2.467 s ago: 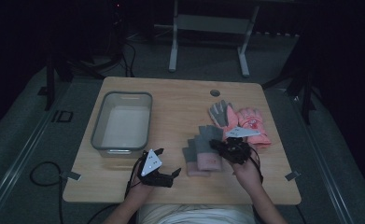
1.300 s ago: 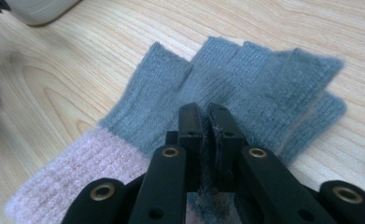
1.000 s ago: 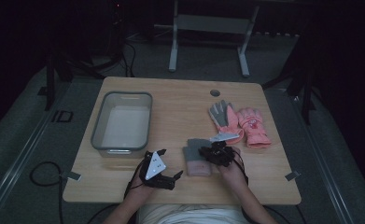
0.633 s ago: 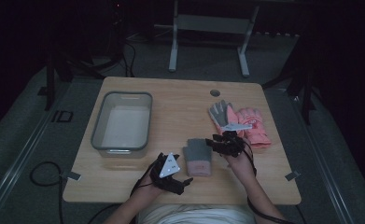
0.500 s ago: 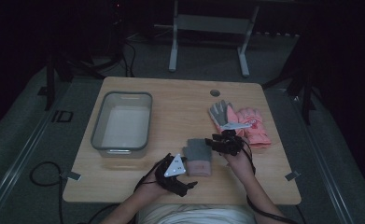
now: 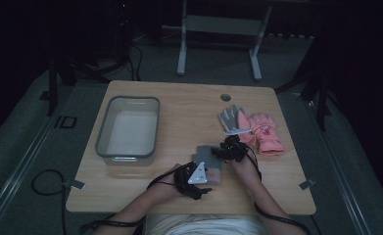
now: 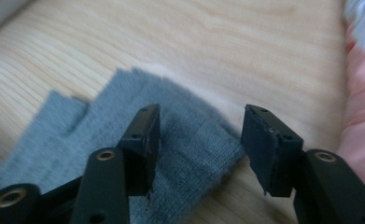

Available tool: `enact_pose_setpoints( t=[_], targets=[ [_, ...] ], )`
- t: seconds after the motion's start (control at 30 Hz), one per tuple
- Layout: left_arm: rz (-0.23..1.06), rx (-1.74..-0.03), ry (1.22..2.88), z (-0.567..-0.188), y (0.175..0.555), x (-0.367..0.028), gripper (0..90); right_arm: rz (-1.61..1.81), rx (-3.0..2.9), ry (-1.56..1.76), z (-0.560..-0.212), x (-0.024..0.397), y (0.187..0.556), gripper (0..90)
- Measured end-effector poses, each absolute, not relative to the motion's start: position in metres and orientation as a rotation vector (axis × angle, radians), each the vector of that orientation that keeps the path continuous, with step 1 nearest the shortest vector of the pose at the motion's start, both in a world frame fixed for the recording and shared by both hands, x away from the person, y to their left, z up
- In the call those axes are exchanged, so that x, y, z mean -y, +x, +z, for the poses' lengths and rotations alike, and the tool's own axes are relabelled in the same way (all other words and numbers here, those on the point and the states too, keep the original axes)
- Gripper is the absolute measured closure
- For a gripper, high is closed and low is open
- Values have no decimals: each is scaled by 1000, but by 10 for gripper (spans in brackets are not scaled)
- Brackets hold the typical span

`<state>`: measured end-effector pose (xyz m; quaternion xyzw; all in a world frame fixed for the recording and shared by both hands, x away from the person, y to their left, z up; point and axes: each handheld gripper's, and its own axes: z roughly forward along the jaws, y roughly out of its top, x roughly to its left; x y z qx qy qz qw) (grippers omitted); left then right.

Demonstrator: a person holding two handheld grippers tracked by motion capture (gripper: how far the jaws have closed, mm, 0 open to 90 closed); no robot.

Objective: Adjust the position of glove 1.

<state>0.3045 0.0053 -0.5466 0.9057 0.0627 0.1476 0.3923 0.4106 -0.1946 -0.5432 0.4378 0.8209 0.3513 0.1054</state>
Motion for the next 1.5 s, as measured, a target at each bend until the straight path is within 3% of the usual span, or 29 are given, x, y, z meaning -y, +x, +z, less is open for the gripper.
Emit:
enact_pose_setpoints(
  t=[0.2, 0.33, 0.53, 0.63, 0.77, 0.97, 1.17, 1.5],
  targets=[
    [407, -151, 2302, -550, 303, -4, 313, 1000, -2413, 1291, -545, 194, 412, 375],
    [431, -138, 2315, -551, 302, -3, 313, 1022, -2421, 1324, -547, 196, 415, 374],
    [500, -116, 2329, -554, 300, -1, 335, 1048, -2460, 1325, -546, 195, 414, 552],
    [574, -94, 2344, -554, 298, 1, 406, 1056, -2482, 1335, -545, 194, 414, 620],
    [606, -87, 2354, -551, 300, 2, 598, 1054, -2491, 1262, -544, 188, 409, 744],
    [525, -136, 2353, -544, 305, -2, 703, 1081, -2495, 1283, -544, 185, 410, 764],
    [472, -174, 2361, -534, 312, -6, 721, 1140, -2489, 1300, -536, 187, 411, 769],
    [501, -177, 2386, -506, 315, -16, 724, 1215, -2483, 1231, -505, 176, 415, 769]
  ],
)
